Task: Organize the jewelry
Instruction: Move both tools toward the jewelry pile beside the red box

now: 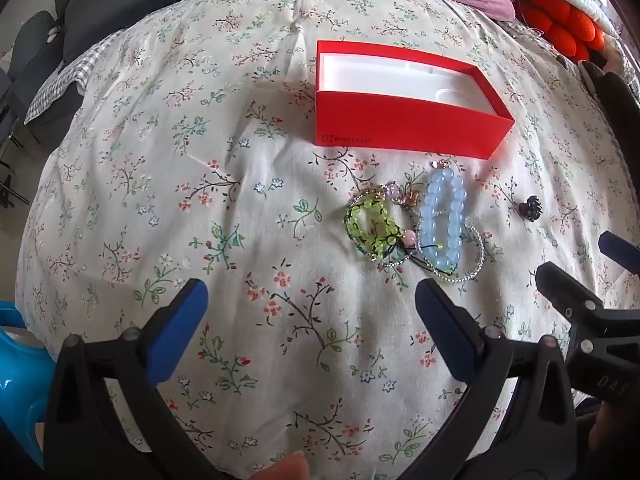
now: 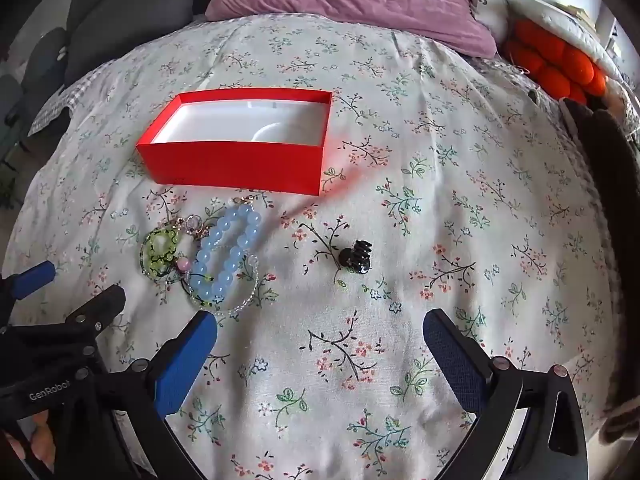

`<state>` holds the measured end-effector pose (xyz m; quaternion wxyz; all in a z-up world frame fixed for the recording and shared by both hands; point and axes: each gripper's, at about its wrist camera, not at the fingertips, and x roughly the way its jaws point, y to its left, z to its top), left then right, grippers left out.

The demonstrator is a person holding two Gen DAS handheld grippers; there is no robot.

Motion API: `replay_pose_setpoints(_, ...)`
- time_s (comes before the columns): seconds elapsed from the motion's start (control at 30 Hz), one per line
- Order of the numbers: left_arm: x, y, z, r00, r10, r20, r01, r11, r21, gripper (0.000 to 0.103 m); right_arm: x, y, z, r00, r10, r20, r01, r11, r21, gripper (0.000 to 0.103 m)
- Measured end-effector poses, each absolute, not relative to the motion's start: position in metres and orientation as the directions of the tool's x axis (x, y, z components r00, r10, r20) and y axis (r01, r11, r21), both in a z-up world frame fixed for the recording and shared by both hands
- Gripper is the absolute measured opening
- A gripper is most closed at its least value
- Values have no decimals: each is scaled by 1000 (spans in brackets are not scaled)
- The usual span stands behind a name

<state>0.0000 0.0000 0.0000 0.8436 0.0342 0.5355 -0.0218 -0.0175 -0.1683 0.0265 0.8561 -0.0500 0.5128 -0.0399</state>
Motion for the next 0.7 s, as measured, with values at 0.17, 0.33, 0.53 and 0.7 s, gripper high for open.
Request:
replay_pose_setpoints(0.17,-1,0,1,429,0,-904,70,997,34,103,-17,-168,27,471,-119,-874,16,992,-127,103)
replay_pose_setpoints(0.33,1,-1,1,423,5,-906,71,997,39,103,-17,-169,27,470,-120,-874,17,992,-127,103)
replay_pose_setpoints(0.53,1,0,1,423,4,-906,73,997,39,103,-17,-169,28,470,-119,-874,17,992,-126,103)
replay_pose_setpoints(0.7,1,-1,1,421,8,-907,70,997,42,103,-17,-170,28,470,-120,-874,16,992,-128,103)
